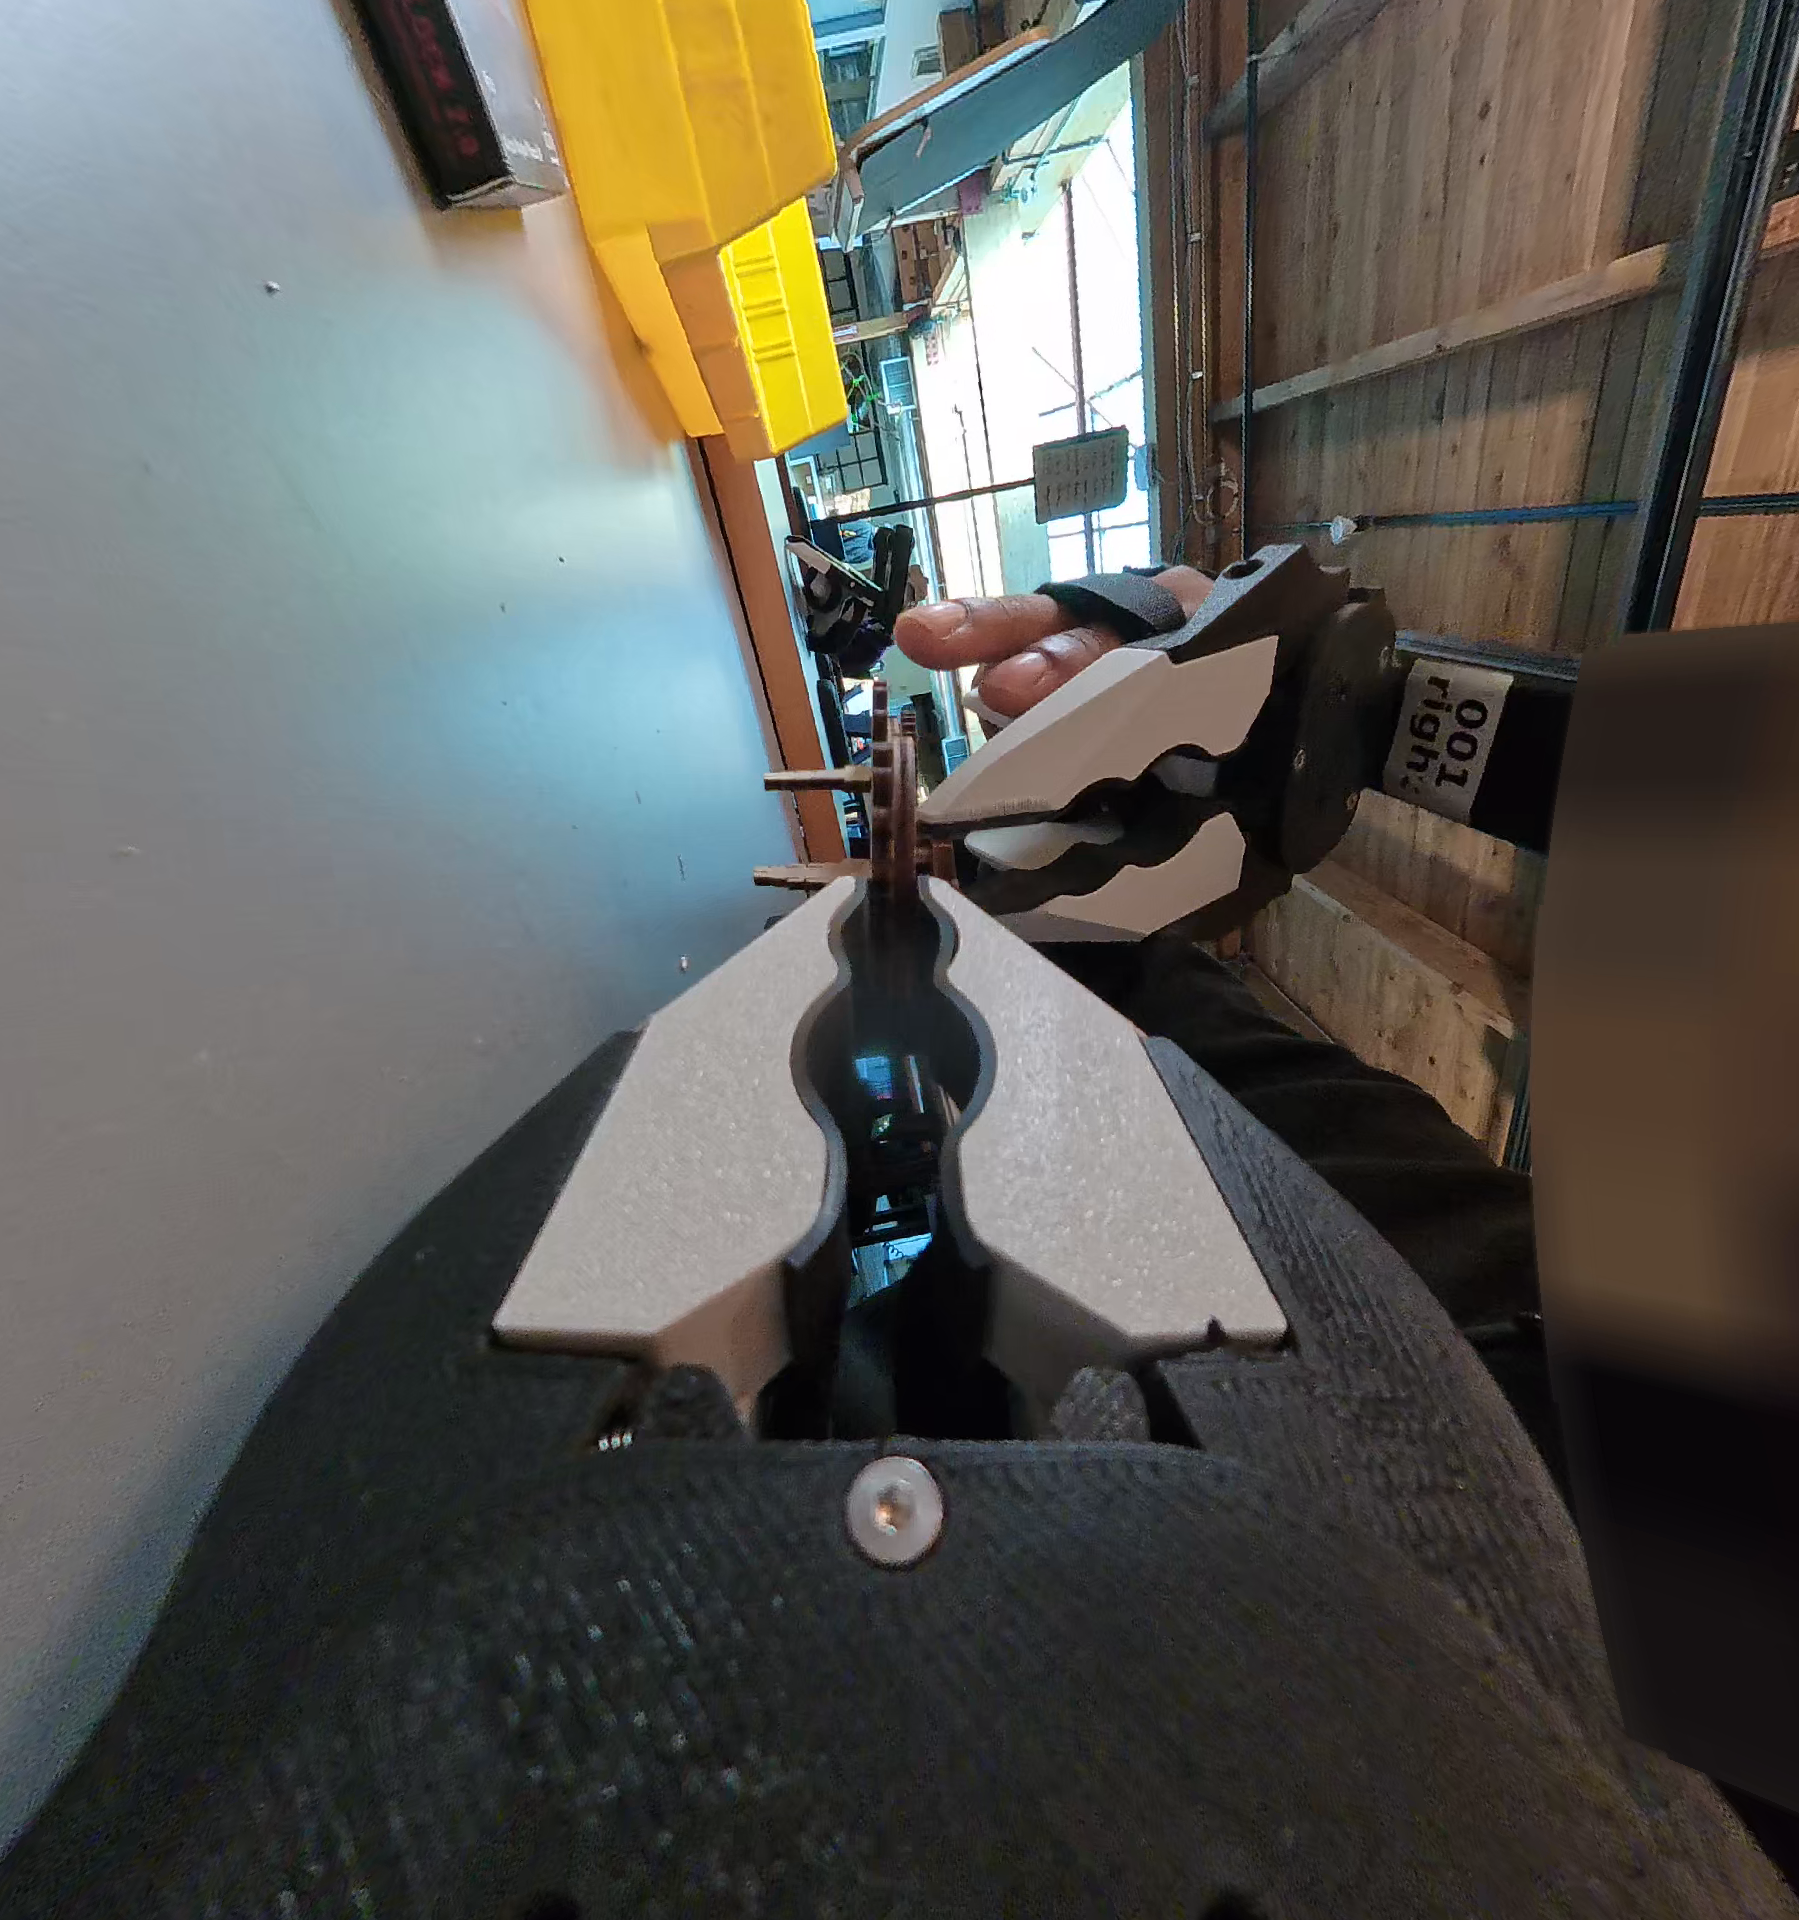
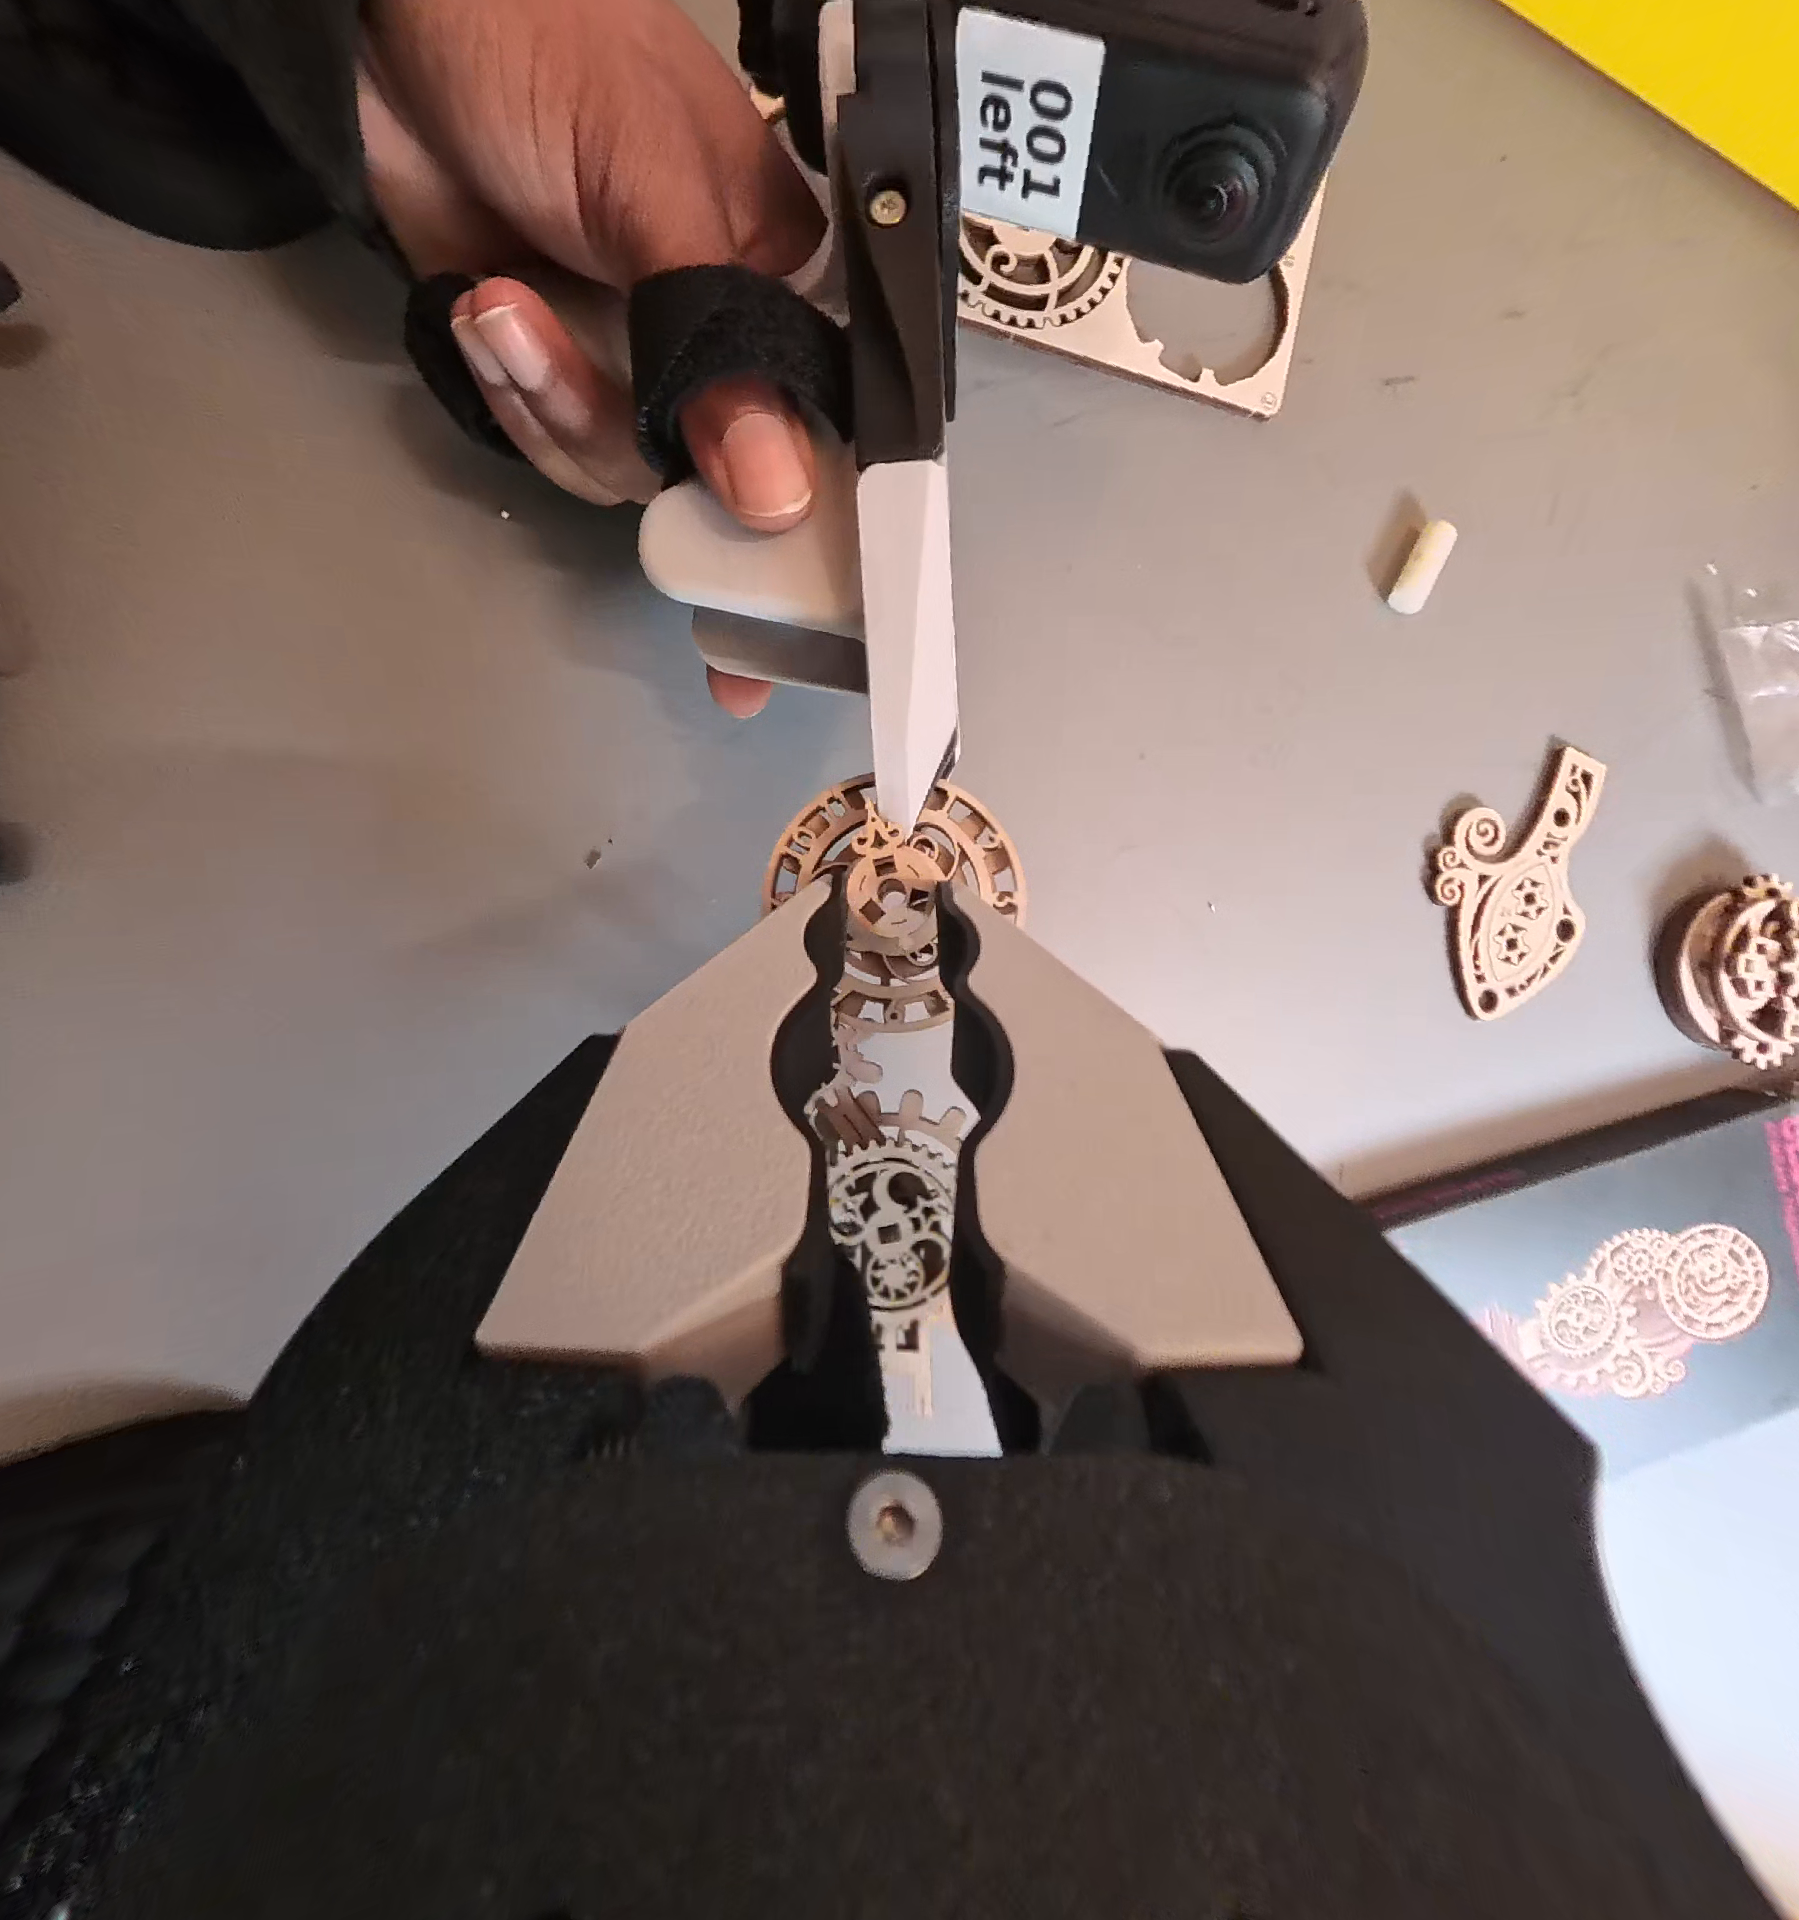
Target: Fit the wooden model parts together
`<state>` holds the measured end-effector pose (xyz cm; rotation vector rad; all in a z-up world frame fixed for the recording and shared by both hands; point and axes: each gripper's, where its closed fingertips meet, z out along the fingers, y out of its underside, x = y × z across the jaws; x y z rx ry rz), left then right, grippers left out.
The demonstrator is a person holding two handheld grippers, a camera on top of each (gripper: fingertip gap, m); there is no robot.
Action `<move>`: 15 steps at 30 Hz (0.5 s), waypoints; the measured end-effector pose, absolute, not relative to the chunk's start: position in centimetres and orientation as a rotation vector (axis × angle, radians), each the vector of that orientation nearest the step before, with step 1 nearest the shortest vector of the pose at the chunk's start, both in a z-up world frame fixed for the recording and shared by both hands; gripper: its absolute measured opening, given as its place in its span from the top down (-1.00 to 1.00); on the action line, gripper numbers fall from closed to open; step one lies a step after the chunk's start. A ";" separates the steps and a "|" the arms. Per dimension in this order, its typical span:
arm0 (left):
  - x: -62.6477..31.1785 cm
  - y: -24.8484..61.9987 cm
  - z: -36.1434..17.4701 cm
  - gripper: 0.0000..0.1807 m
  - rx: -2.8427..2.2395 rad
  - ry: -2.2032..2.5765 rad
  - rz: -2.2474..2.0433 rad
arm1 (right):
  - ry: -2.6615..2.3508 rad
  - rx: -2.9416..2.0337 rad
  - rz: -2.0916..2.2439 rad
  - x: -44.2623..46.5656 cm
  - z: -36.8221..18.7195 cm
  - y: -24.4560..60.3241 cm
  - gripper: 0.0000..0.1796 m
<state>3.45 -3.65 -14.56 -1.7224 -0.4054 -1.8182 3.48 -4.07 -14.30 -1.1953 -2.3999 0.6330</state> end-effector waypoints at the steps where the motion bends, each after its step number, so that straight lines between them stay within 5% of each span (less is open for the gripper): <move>1: 3.4 -3.7 -14.5 0.94 -1.721 -0.407 -1.821 | -2.395 -1.199 0.626 3.4 -14.3 -4.1 0.84; 15: 3.7 -3.8 -14.3 0.94 -1.710 -0.396 -1.860 | -2.424 -1.110 0.632 3.5 -14.2 -4.4 0.83</move>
